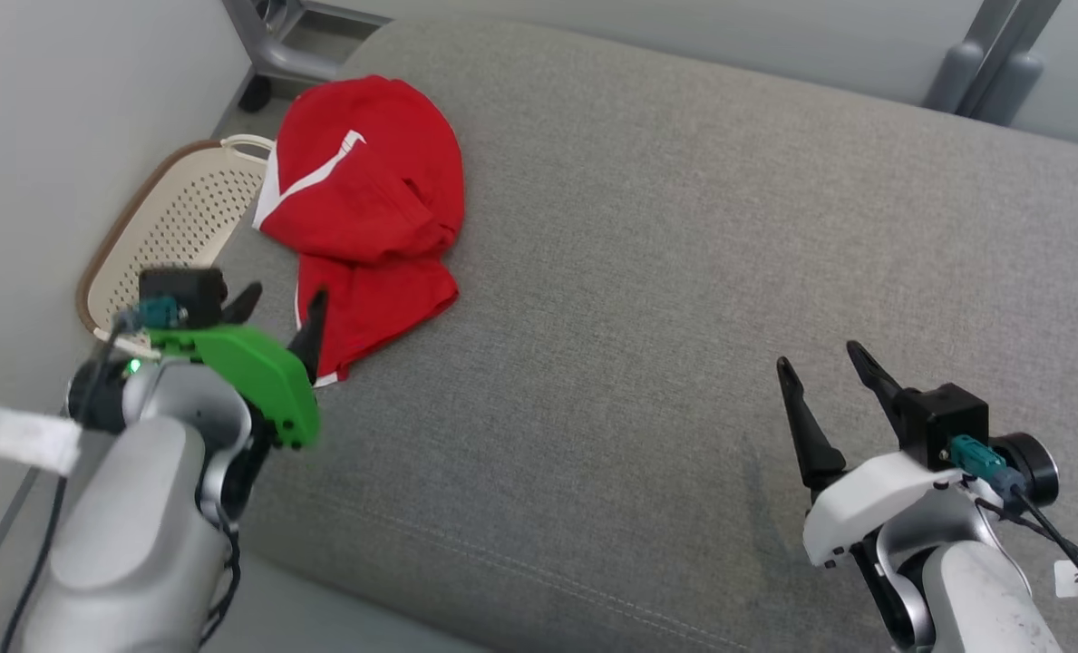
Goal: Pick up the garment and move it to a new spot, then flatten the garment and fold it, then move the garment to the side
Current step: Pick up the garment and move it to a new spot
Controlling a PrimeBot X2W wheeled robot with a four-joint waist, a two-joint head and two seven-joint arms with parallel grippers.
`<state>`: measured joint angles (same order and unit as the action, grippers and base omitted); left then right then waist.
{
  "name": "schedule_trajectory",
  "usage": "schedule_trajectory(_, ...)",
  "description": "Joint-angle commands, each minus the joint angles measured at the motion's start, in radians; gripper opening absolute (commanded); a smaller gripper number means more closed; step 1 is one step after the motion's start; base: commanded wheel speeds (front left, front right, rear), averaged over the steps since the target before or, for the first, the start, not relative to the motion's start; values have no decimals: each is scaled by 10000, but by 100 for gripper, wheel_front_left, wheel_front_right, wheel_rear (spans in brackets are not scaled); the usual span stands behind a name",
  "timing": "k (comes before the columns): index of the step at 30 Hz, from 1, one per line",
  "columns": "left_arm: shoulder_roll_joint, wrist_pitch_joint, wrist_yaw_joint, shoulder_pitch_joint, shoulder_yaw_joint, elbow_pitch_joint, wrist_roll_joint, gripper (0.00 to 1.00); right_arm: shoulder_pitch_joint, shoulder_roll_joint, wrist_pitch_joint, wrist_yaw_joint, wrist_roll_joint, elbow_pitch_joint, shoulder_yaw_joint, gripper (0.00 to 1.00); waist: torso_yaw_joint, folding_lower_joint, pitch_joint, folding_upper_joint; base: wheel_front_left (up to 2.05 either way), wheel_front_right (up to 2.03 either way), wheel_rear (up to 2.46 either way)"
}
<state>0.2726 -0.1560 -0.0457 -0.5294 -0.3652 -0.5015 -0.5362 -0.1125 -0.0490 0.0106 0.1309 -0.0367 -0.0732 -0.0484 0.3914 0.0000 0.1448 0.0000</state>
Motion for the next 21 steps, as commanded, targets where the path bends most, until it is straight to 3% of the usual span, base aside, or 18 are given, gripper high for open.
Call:
schedule_trajectory(1, -41, -89, -73, -310, -24, -90, -23, 100, -135, -30, 75, -5, 100, 116, -31, 100, -501, 0, 747, 0, 0, 0, 0)
schedule_trajectory(7, -114, -1014, -444, -2306, -355, -1614, 13, 100, -439, -33, 593, -5, 536, 1040, -308, 100, -1170, 0, 1734, 0, 0, 0, 0)
schedule_trajectory(11, 174, -1768, -656, -3236, -784, -2322, 219, 100, -567, -85, 859, -5, 729, 1562, -438, 100, -1523, 0, 2316, 0, 0, 0, 0)
schedule_trajectory(21, 663, -2817, -596, -4318, -1327, -3842, 660, 100, -559, -311, 1159, -5, 744, 2197, -785, 100, -2105, 0, 3167, 0, 0, 0, 0)
